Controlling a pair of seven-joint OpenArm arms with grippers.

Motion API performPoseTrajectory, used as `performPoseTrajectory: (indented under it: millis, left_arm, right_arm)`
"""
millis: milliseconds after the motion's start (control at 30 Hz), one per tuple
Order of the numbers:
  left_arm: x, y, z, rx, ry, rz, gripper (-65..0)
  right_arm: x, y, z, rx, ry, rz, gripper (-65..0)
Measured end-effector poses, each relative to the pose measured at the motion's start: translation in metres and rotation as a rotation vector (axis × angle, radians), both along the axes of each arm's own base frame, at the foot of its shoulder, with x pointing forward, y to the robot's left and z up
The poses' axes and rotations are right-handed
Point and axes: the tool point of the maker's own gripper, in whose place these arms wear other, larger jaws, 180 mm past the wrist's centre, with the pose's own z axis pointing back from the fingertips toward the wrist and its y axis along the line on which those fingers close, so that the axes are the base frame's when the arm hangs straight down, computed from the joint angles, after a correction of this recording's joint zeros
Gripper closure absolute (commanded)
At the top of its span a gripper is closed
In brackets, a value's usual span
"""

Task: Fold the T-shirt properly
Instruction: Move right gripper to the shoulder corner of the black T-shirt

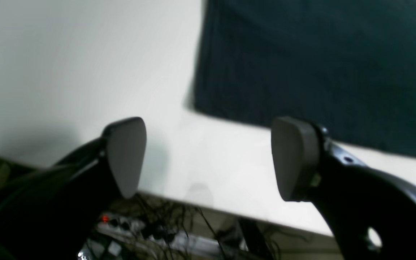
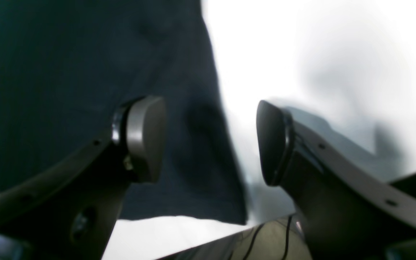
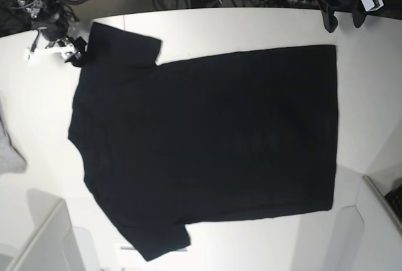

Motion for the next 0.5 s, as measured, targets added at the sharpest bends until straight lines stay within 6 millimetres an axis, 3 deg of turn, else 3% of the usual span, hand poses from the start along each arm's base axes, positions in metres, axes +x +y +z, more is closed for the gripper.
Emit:
performPoseTrajectory:
  millis: [167, 333, 400, 500]
  left_arm:
    - [0.003, 0.0, 0.007, -0.015, -0.028, -0.021, -39.5]
    - [0.008, 0.001, 0.008, -0.013, -0.041, -0.019, -38.5]
    - [0.011, 0.0, 0.008, -0.016, -0.048, -0.021, -38.5]
    - [0.006, -0.003, -0.007, -0.066, 0.037, -0.019, -38.5]
  right_arm:
    - [-0.002, 0.005, -0.011, 0.012, -0.001, 0.051, -37.1]
    - [-0.001, 0.007, -0.014, 0.02, -0.009, 0.057, -37.1]
    - [0.0, 0.016, -0.016, 0.021, -0.013, 0.084, -37.1]
    - [0.003, 0.032, -0.017, 0.045, -0.024, 0.12, -36.9]
